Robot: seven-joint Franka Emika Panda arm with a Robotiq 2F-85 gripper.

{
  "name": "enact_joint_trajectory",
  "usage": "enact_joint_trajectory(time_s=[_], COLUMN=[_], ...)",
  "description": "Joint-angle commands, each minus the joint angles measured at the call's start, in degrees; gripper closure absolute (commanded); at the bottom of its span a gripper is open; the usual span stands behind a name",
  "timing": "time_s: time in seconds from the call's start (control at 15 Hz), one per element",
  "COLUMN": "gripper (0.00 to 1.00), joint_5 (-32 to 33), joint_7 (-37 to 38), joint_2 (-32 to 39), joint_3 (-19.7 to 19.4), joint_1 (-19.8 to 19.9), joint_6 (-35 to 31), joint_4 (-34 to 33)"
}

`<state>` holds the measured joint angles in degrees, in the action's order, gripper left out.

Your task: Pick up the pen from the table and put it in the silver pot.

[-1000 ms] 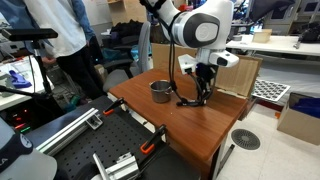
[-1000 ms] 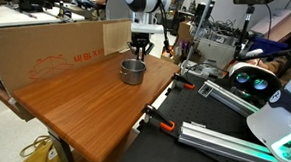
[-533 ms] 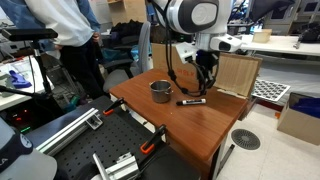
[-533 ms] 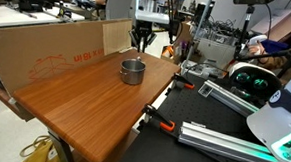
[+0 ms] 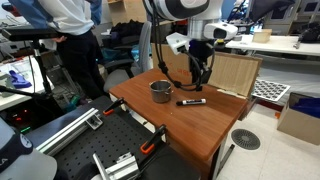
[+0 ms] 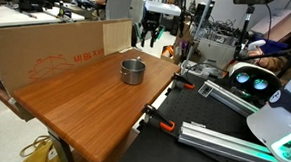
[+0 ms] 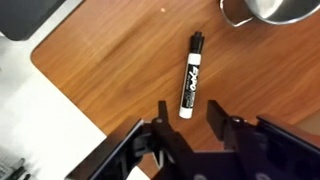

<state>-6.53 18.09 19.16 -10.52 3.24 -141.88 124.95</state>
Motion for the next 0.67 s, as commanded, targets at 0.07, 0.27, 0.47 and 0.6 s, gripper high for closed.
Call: enact_joint_trajectory(time_s=[0.07, 0.27, 0.47, 0.6], gripper=[0.13, 0.0, 0.0, 0.0], joint_5=[0.54, -0.73, -3.04, -3.26], joint_7=[-0.66, -0.39, -1.15, -0.27], joint_2=[0.24, 1.87, 3.48, 5.12], joint_3=[0.78, 1.23, 2.13, 1.92], joint_1=[0.66, 0.89, 1.5, 1.18], joint_6=[-1.44, -2.72, -3.84, -4.03], joint_4=[1.14, 0.43, -0.27, -1.11])
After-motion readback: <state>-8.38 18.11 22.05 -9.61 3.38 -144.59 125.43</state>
